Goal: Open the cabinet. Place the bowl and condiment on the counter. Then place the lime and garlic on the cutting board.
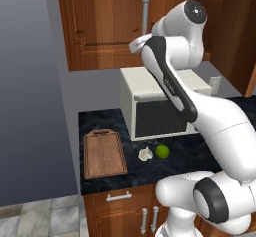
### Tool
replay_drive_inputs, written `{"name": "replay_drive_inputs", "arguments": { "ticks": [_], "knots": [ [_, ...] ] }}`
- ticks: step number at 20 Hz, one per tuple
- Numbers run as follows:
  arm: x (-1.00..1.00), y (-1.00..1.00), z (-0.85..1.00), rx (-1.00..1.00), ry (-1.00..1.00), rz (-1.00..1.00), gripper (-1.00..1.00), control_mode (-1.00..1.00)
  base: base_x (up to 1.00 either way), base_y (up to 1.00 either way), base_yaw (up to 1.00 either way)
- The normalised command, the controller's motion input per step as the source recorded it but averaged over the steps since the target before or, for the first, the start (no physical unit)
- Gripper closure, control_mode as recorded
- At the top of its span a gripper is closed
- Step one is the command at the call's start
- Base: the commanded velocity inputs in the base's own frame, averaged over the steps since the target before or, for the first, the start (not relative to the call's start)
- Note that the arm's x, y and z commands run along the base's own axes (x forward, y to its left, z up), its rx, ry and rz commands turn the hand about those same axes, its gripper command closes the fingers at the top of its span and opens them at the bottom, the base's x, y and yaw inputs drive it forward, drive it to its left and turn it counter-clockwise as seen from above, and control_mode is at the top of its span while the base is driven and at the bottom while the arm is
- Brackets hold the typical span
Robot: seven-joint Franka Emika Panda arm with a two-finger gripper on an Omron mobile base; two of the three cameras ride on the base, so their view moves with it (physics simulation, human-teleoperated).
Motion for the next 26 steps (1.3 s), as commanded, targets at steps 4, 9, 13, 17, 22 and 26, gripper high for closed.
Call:
{"name": "replay_drive_inputs", "arguments": {
  "ticks": [4,9,13,17,22,26],
  "knots": [
    [0.16,0.0,0.0,0.0,-0.18,-0.01,-1.0,-1.0,0.0,0.0,0.0],
    [0.37,0.0,0.0,0.0,-0.11,-0.01,-1.0,-1.0,0.0,0.0,0.0],
    [0.48,0.0,0.0,0.0,-0.04,-0.01,-1.0,-1.0,0.0,0.0,0.0],
    [0.53,0.0,0.0,0.0,-0.02,-0.02,-1.0,-1.0,0.0,0.0,0.0],
    [0.6,0.0,-0.08,0.0,-0.01,-0.01,-1.0,-1.0,0.0,0.0,0.0],
    [0.69,0.0,-0.17,0.0,-0.01,0.0,1.0,-1.0,0.0,0.0,0.0]
  ]
}}
